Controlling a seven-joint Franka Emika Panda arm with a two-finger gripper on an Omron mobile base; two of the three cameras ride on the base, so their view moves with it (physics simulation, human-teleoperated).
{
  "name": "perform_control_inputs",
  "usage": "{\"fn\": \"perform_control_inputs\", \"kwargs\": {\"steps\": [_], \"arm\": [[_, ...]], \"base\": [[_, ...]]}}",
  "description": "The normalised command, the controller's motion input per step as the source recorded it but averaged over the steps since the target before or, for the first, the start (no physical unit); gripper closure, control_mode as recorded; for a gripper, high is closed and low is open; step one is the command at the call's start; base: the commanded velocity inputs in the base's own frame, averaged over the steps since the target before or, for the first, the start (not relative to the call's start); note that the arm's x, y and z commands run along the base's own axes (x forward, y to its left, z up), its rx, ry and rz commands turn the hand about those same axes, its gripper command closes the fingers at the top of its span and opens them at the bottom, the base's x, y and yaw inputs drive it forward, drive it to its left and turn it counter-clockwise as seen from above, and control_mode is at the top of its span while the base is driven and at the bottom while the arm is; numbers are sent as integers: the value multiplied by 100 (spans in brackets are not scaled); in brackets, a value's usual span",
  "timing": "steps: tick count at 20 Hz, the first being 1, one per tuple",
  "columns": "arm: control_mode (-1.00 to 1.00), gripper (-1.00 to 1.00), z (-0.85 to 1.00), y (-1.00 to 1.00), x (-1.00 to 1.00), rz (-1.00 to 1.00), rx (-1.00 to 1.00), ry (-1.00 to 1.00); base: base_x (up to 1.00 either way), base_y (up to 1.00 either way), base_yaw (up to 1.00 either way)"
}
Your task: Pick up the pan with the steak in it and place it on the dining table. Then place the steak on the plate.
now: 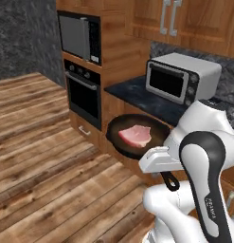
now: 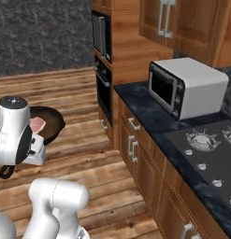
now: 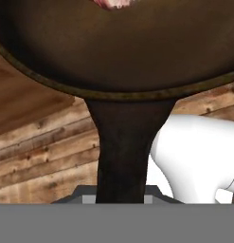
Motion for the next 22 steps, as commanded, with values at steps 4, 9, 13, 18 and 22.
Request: {"fn": "perform_control_inputs", "kwargs": {"steps": [4, 9, 13, 18, 22], "arm": [[100, 100, 0, 0, 0, 0, 0, 0], [100, 100, 0, 0, 0, 0, 0, 0], [100, 100, 0, 0, 0, 0, 0, 0], [100, 100, 0, 0, 0, 0, 0, 0], [100, 100, 0, 0, 0, 0, 0, 0]], "base": [[0, 4, 49], [-12, 9, 41], [-22, 9, 34], [-2, 0, 2], [-6, 0, 8]]}}
